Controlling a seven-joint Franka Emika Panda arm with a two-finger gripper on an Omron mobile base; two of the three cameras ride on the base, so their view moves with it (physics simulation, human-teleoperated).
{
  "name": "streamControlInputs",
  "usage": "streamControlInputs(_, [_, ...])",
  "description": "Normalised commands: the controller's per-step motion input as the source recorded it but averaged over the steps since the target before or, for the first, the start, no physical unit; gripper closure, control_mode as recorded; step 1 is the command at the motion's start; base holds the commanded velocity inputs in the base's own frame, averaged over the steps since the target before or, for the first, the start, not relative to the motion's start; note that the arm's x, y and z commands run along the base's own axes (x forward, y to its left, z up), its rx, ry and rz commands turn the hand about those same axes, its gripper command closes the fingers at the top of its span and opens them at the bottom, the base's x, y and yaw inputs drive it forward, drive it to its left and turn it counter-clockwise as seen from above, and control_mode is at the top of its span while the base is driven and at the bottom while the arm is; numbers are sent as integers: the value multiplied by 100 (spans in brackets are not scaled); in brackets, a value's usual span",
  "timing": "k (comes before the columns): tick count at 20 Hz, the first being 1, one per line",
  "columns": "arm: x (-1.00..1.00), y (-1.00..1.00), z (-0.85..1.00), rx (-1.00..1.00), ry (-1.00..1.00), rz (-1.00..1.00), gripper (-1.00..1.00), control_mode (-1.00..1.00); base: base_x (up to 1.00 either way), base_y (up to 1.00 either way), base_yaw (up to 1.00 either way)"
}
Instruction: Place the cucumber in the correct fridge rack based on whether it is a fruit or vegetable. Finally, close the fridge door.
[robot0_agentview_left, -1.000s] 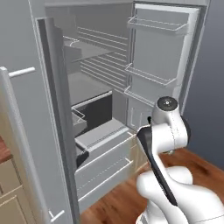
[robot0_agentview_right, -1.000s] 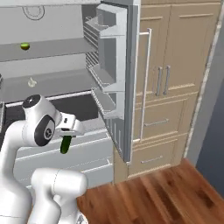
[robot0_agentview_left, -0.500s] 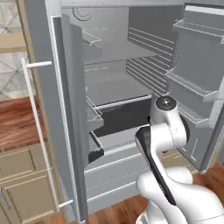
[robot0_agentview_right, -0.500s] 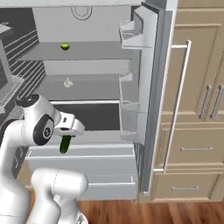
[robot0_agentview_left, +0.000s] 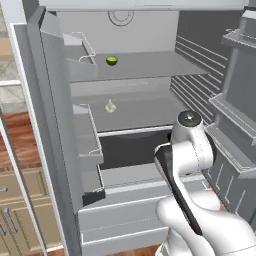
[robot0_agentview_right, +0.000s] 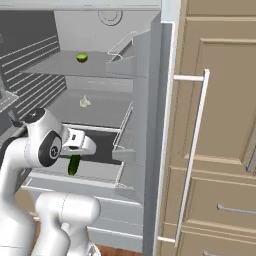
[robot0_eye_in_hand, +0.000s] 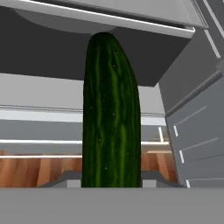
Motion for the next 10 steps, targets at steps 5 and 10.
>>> streamControlInputs(5, [0,0,0,0,0,0,100,100,53,13,4])
streamControlInputs(10, [0,0,0,0,0,0,100,100,73,14,0])
